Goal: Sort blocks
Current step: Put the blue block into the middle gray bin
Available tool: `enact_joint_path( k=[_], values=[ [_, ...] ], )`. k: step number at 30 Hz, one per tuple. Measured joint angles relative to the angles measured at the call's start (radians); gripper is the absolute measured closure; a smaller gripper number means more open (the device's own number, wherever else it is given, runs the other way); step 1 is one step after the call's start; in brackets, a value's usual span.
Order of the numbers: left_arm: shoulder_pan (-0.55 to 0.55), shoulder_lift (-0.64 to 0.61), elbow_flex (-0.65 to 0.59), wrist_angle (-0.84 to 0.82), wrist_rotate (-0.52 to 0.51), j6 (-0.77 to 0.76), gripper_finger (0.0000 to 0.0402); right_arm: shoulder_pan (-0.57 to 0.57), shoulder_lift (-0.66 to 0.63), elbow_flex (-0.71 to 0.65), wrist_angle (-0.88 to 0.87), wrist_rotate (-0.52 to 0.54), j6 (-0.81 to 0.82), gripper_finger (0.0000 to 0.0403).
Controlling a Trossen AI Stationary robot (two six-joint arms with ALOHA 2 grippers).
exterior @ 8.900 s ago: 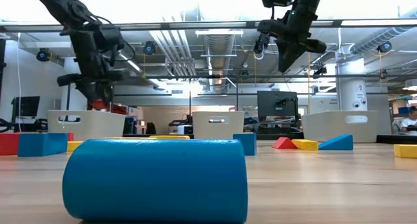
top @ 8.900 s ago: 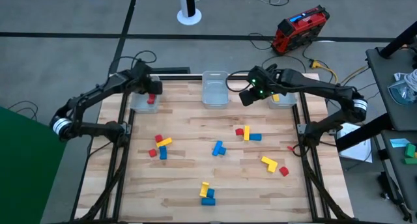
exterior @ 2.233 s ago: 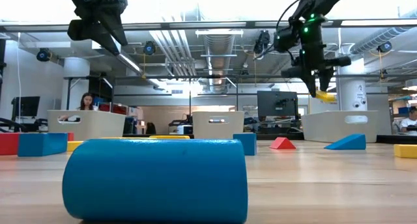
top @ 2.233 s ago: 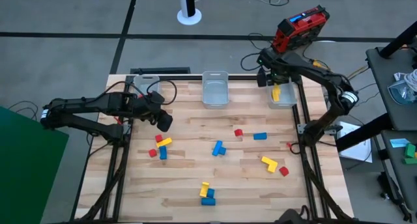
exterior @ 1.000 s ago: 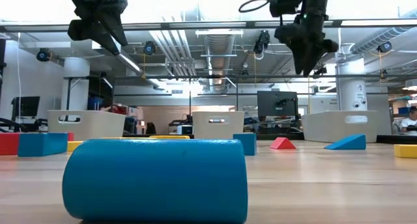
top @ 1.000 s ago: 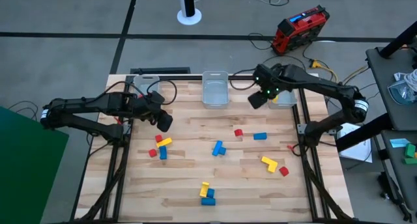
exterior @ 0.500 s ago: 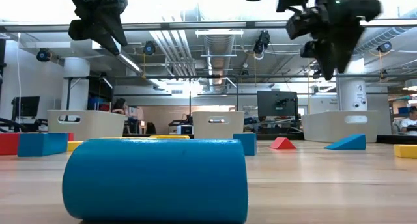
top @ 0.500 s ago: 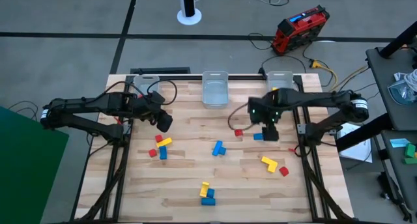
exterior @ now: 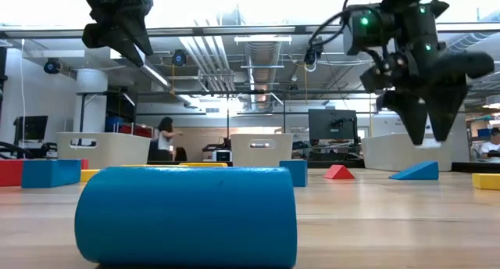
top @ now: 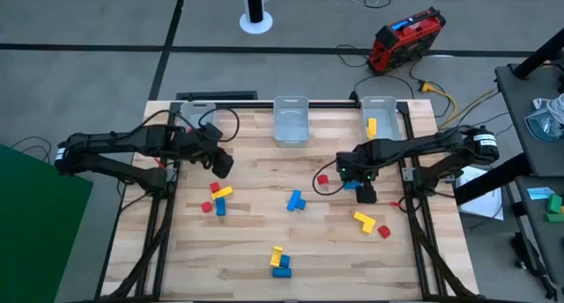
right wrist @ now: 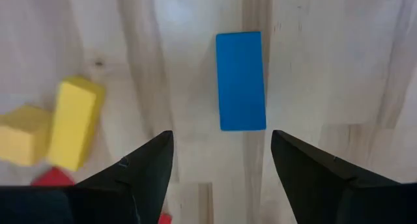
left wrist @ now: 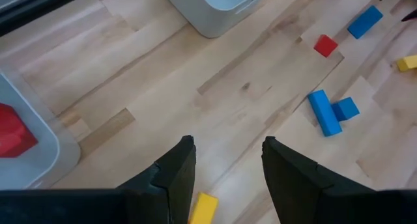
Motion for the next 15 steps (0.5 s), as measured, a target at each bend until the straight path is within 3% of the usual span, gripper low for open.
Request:
enact_joint_path(
  k=[15],
  values=[
    [0.000, 0.000, 0.000, 0.022, -0.003, 0.000, 0.0247, 0.000, 0.000, -0.129, 0.209, 0.043, 0.012, 0.0166]
  ],
)
